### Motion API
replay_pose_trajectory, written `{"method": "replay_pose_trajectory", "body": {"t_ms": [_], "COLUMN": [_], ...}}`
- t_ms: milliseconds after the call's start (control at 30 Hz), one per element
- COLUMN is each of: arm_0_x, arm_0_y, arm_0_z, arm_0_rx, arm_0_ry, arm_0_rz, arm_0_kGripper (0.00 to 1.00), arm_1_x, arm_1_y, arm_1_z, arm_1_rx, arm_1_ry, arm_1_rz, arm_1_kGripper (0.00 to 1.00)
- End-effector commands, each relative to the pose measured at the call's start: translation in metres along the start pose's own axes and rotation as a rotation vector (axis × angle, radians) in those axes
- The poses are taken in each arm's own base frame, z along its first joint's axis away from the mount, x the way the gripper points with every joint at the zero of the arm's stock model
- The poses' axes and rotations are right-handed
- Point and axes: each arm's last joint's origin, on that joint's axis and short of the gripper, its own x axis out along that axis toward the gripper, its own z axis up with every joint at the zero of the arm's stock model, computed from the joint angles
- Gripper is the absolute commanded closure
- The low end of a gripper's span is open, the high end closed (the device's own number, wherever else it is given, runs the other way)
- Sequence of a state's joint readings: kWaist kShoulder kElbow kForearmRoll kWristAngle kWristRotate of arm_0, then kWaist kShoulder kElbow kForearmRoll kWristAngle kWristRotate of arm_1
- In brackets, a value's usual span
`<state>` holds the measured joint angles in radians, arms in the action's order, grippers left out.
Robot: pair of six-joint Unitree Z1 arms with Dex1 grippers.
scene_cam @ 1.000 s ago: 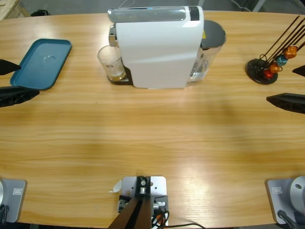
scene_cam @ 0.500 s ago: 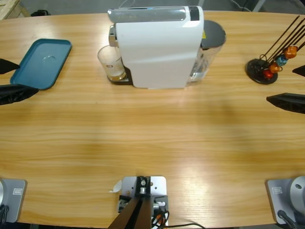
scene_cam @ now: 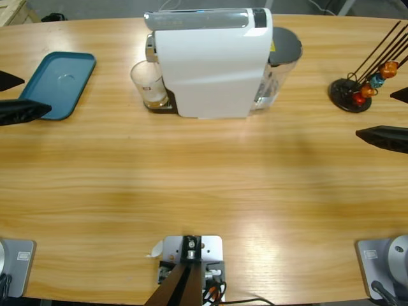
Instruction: Pour coffee
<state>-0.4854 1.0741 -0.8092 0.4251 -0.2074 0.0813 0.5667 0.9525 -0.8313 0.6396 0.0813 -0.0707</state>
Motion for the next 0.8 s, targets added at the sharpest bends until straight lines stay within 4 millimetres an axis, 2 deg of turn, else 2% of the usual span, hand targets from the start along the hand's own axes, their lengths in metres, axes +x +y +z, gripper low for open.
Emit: {"method": "replay_pose_trajectory", "body": {"t_ms": [33,400,800], "arm_0_x": [0.015,0.026,0.027], "arm_0_y": [0.008,0.011,0.01], "arm_0_z": [0.009,0.012,0.012], "arm_0_rx": [-0.024,-0.027,-0.028], "arm_0_ry": [0.021,0.031,0.033], "arm_0_rz": [-0.001,-0.004,-0.023], "arm_0_kGripper": [0.014,0.013,0.013], "arm_1_x": [0.004,0.011,0.013], "arm_1_y": [0.001,0.0,0.0], "arm_1_z": [-0.01,-0.006,-0.005], "arm_1_rx": [-0.022,-0.021,-0.02], "arm_1_ry": [0.021,0.05,0.059], "arm_1_rz": [-0.008,-0.006,-0.005], "arm_1_kGripper": [0.0,0.003,0.002]}}
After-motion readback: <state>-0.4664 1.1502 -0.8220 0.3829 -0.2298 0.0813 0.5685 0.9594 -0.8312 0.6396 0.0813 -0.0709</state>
